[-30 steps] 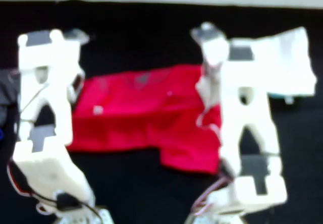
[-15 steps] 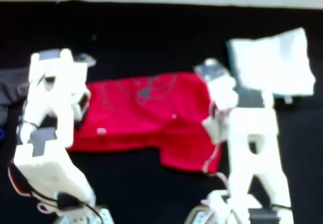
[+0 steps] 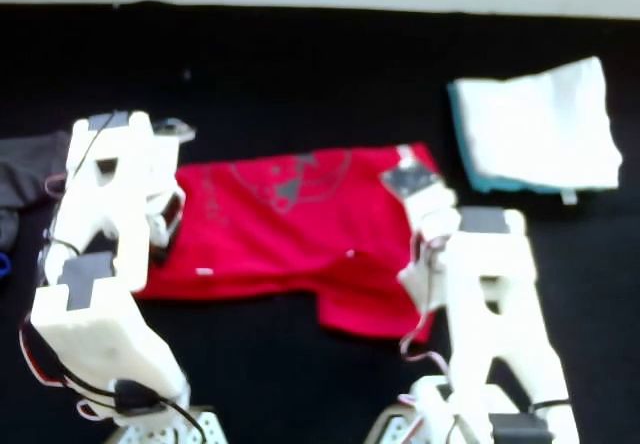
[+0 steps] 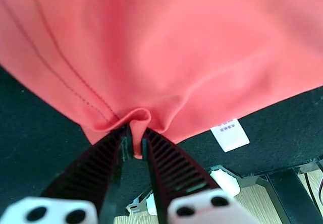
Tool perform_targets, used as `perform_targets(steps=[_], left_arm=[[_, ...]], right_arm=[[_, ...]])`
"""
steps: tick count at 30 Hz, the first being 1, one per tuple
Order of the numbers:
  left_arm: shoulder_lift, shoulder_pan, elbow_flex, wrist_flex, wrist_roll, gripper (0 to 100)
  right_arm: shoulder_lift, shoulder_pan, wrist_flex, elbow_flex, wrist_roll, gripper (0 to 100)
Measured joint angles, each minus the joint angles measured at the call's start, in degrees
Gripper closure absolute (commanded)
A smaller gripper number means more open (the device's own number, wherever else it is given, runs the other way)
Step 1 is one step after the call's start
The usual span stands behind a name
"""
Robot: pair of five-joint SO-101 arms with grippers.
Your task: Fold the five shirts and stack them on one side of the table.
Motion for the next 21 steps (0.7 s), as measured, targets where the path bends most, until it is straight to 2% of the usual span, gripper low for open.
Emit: perform_targets(steps=[3,7,11,13,15,16,21], left_arm=[[0.0,0.0,-2.3,3.2,0.0,85],[0.0,-1.2,-9.8,8.0,0.0,84],[-0.9,-4.5,-18.7,9.1,0.0,84],[-1.7,-5.3,-22.0,9.1,0.0,88],[-1.7,-5.2,-23.2,9.1,0.0,99],[-1.5,-4.7,-23.4,9.1,0.1,99],[4.0,-1.1,-23.4,7.2,4.3,99]], right_arm=[[-2.4,-1.7,3.1,-0.9,0.0,81.5],[-8.2,-2.9,6.3,-5.1,0.0,81.5],[-15.1,-3.1,7.0,-9.1,0.0,81.6],[-17.0,-3.1,4.7,-9.3,0.0,85.3],[-17.2,-3.2,0.3,-8.0,-1.6,94.7],[-16.8,-3.3,-2.3,-6.6,-2.7,99.5],[-9.0,-6.7,-16.1,3.1,-5.3,99.4]])
